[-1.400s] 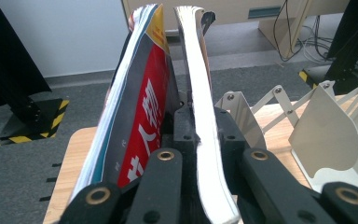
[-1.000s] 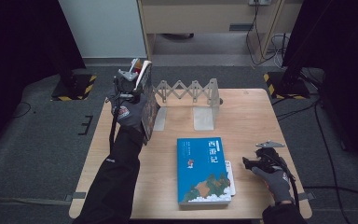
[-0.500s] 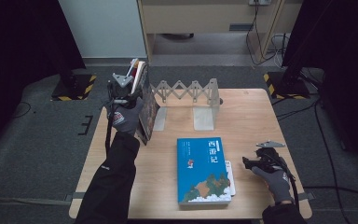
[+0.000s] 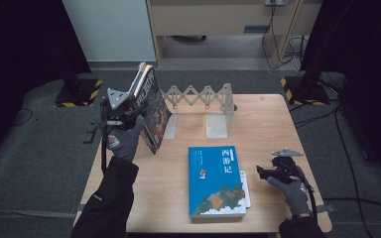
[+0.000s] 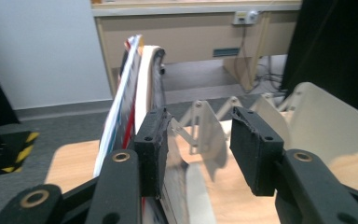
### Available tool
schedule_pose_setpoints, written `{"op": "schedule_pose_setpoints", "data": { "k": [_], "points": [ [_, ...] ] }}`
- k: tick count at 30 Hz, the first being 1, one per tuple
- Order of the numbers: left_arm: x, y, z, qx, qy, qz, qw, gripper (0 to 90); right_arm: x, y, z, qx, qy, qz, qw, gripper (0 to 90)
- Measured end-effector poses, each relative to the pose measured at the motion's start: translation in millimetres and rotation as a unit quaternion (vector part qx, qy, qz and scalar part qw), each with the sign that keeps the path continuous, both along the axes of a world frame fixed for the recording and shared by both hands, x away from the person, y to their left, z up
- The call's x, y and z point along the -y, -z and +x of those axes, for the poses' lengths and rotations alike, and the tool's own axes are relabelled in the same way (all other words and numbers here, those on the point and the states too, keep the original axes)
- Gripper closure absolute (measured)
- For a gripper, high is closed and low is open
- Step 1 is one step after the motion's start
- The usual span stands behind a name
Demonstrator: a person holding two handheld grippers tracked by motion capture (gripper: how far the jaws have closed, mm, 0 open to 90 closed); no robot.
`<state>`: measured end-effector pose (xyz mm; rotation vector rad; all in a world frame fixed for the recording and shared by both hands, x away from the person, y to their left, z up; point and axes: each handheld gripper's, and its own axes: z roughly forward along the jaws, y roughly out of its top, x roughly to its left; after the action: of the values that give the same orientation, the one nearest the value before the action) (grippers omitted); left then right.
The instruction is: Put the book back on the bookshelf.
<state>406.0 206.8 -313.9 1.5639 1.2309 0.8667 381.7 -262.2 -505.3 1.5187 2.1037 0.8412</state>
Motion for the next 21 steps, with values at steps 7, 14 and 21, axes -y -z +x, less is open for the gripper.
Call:
{"op": "schedule_pose_setpoints", "data": {
  "k": [7,14,21],
  "points": [
    [-4.2,17.2,-22.6,-0.004,0.023,-0.015,0.9996,52.3,-1.1,-4.1,-1.8,0.009,0.003,0.014,0.9999,18.3],
    [-3.3,48.1,-33.9,-0.04,0.053,-0.03,0.9973,50.0,-5.0,-8.9,-4.8,0.014,-0.001,0.027,0.9995,18.6],
    [-0.8,80.9,-41.0,-0.085,0.083,-0.031,0.9924,47.9,-9.1,-11.1,-6.2,0.013,-0.006,0.037,0.9992,18.8]
  ]
}}
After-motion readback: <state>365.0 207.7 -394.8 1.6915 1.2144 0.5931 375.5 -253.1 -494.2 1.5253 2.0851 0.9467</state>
